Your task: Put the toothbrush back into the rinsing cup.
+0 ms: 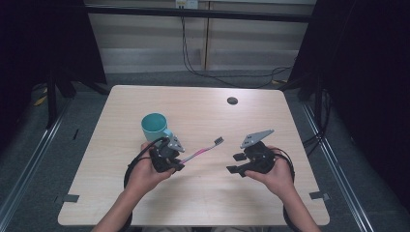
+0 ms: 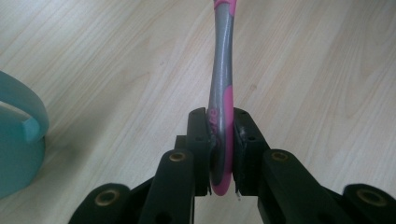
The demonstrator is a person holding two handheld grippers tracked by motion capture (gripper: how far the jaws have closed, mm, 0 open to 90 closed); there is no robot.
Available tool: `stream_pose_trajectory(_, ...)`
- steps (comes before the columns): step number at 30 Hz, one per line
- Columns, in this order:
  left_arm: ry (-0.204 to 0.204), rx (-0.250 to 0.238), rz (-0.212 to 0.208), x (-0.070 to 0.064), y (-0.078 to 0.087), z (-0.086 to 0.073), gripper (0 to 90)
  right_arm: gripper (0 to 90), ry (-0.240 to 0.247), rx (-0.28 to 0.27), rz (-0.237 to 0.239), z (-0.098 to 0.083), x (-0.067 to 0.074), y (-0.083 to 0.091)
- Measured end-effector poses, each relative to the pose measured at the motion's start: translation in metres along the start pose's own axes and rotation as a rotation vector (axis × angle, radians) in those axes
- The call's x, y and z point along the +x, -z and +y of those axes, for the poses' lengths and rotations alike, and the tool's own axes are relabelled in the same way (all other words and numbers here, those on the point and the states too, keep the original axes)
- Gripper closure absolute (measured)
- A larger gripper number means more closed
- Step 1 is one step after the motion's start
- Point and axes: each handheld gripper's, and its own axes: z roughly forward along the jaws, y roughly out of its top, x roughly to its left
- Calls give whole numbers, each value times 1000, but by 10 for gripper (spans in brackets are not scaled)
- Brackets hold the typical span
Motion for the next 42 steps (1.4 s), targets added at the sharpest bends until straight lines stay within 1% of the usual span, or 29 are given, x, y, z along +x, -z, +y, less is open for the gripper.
stream_pose_trajectory(1, 11, -11, -2, -1, -1, 0, 798, 472, -2, 9, -2, 0, 1, -1)
stream_pose_trajectory(2, 11, -11, -2, -1, -1, 0, 798, 476, -11, 10, 3, 0, 2, -2)
stream_pose_trajectory(3, 19, -26, -6, -1, -3, -1, 798, 482, -13, 4, 8, 0, 2, -3)
stream_pose_trajectory(6, 19, -36, -5, -2, -4, -1, 798, 496, -27, -6, 9, 1, 3, -4)
stream_pose_trajectory(7, 22, -45, -9, -3, -5, -1, 798, 499, -44, -19, 18, 2, 4, -4)
stream_pose_trajectory(8, 22, -45, -9, -3, -5, -1, 798, 499, -44, -19, 18, 2, 4, -4)
stream_pose_trajectory(10, 28, -60, -12, -5, -7, -1, 798, 507, -72, -41, 24, 3, 4, -4)
stream_pose_trajectory(12, 26, -59, -16, -6, -8, 0, 798, 511, -80, -47, 29, 3, 4, -4)
stream_pose_trajectory(13, 36, -75, -12, -7, -9, 0, 798, 516, -92, -64, 37, 4, 5, -5)
stream_pose_trajectory(16, 37, -78, -16, -8, -10, 1, 798, 525, -106, -79, 39, 5, 6, -6)
stream_pose_trajectory(17, 36, -78, -20, -9, -11, 2, 798, 531, -121, -101, 44, 6, 6, -6)
stream_pose_trajectory(18, 36, -78, -20, -9, -11, 2, 798, 531, -121, -101, 44, 6, 6, -6)
stream_pose_trajectory(19, 41, -83, -15, -10, -12, 2, 798, 540, -138, -129, 50, 6, 7, -6)
stream_pose_trajectory(20, 41, -83, -15, -10, -12, 2, 798, 540, -138, -129, 50, 6, 7, -6)
stream_pose_trajectory(21, 50, -95, -20, -11, -13, 3, 798, 539, -156, -143, 62, 7, 7, -7)
stream_pose_trajectory(23, 49, -97, -18, -11, -13, 3, 798, 537, -157, -152, 65, 7, 8, -9)
stream_pose_trajectory(26, 57, -106, -17, -12, -14, 4, 798, 536, -162, -157, 65, 8, 9, -10)
stream_pose_trajectory(27, 54, -108, -21, -13, -14, 5, 798, 536, -177, -175, 68, 8, 9, -12)
stream_pose_trajectory(29, 60, -116, -26, -15, -15, 6, 798, 537, -186, -187, 72, 8, 10, -13)
stream_pose_trajectory(30, 60, -116, -26, -15, -15, 6, 798, 537, -186, -187, 72, 8, 10, -13)
stream_pose_trajectory(31, 58, -124, -30, -17, -15, 7, 798, 537, -195, -193, 83, 9, 10, -15)
stream_pose_trajectory(33, 63, -133, -29, -18, -14, 9, 798, 536, -192, -194, 92, 9, 11, -18)
stream_pose_trajectory(36, 64, -139, -30, -19, -14, 10, 798, 537, -193, -195, 90, 10, 12, -19)
stream_pose_trajectory(37, 66, -147, -31, -19, -14, 11, 798, 537, -200, -206, 98, 10, 12, -19)
stream_pose_trajectory(41, 58, -144, -34, -20, -14, 11, 798, 541, -209, -209, 103, 10, 12, -20)
stream_pose_trajectory(42, 59, -150, -33, -21, -14, 11, 798, 543, -213, -214, 107, 10, 11, -20)
